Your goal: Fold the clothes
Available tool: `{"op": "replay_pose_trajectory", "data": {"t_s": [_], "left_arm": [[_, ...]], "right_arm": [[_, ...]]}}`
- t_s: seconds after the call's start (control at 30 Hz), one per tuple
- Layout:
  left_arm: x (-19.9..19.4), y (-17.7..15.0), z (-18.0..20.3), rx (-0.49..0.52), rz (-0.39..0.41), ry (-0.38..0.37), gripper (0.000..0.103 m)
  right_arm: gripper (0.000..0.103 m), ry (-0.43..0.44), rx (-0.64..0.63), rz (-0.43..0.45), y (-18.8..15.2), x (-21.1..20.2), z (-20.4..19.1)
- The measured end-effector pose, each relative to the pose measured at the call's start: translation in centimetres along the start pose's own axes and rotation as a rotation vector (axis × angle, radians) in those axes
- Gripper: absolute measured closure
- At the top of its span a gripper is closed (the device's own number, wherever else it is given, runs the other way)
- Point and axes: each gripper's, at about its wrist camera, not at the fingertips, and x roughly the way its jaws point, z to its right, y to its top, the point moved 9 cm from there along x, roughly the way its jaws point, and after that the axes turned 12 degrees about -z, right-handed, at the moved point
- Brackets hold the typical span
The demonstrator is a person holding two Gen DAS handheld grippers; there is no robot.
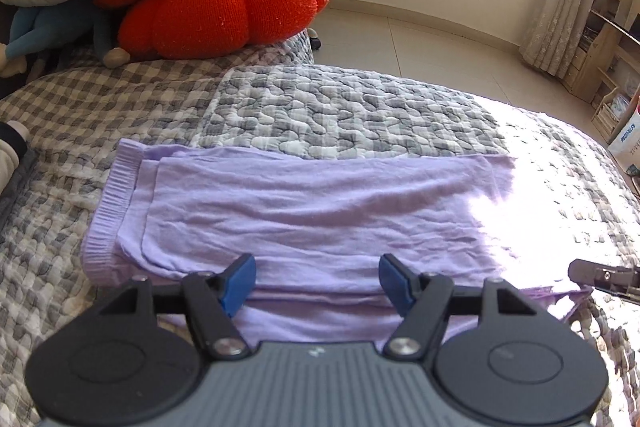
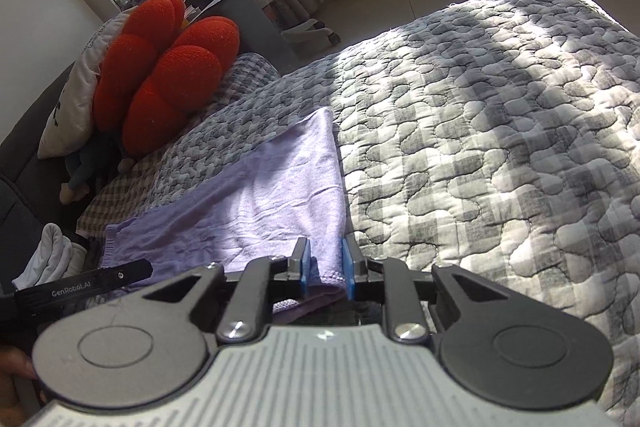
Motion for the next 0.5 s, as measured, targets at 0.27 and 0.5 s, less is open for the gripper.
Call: {"op": "replay_pose_trajectory", "data": {"t_s": [0.27,0.5], "left_arm": [[0.44,-0.24,0.54,0.046,0.035,0.054,0.026],[0.38,-0.44,0.62,0.044,0.041,0.062,0.026]], "right_arm": [[0.079,0.06,-0.006,0.032,0.11,-0.48,-0.96],[0.079,0.133,0.123,0.006,0.21,-0.1,-0.41]]}}
